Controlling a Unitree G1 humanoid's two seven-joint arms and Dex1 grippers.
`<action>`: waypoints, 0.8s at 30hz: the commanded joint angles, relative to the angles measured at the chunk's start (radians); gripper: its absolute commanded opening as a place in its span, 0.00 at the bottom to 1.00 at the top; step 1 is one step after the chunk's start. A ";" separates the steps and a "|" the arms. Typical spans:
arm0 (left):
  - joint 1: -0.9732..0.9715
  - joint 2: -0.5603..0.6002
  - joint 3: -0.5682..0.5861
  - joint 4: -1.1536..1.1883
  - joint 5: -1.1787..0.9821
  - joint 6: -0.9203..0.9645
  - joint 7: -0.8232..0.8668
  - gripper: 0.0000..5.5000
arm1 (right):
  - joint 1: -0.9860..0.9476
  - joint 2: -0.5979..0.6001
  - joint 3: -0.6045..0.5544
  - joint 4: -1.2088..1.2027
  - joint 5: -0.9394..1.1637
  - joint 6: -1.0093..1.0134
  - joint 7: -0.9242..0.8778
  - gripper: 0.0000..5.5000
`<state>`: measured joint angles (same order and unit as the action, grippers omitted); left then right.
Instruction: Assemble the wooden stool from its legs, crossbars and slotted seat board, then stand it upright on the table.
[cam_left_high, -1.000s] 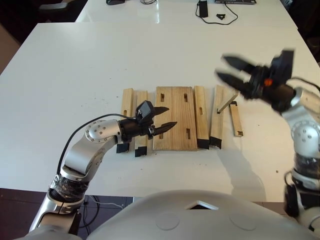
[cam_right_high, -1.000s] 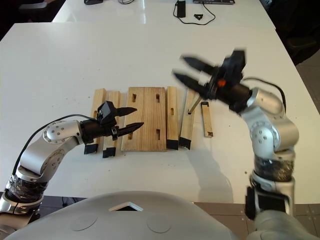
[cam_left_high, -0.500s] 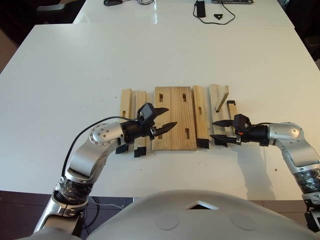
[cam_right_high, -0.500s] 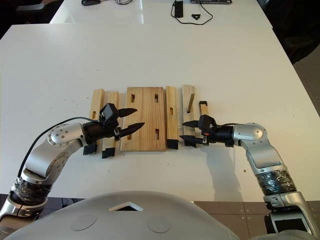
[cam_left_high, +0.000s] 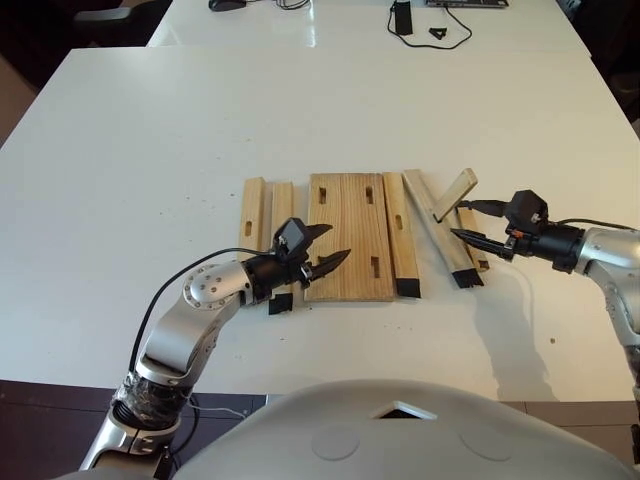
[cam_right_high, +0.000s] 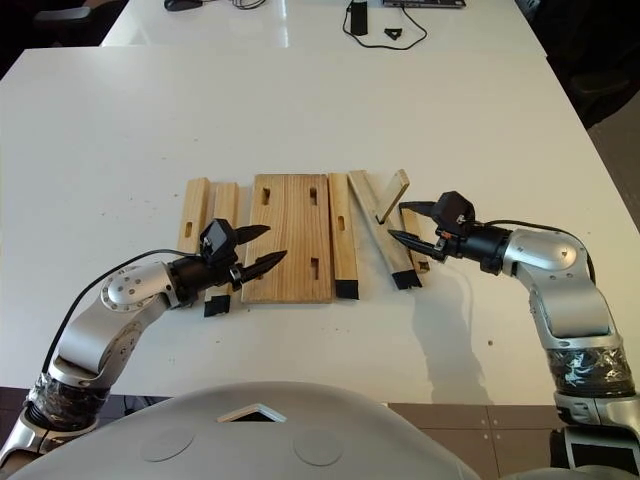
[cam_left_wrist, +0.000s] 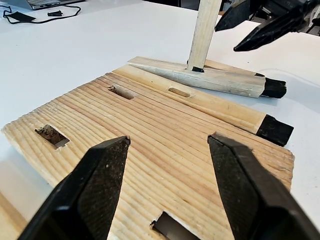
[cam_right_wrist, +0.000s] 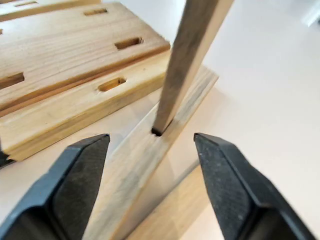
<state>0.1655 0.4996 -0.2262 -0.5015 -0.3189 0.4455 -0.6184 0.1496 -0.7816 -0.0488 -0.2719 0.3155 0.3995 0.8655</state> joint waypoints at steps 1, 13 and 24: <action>0.033 0.004 0.011 -0.016 0.022 -0.003 0.024 0.52 | 0.082 0.061 0.006 -0.198 0.050 0.219 -0.135 0.62; 0.038 0.001 0.002 -0.014 0.033 0.002 0.033 0.52 | 0.076 0.207 0.034 -0.206 -0.017 0.342 -0.381 0.62; 0.035 0.011 0.004 -0.001 0.040 0.003 0.027 0.52 | 0.134 0.292 0.054 -0.157 -0.030 0.353 -0.452 0.62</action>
<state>0.2028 0.5003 -0.2258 -0.5074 -0.2941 0.4451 -0.5900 0.2597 -0.5104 0.0060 -0.4559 0.2797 0.7118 0.4338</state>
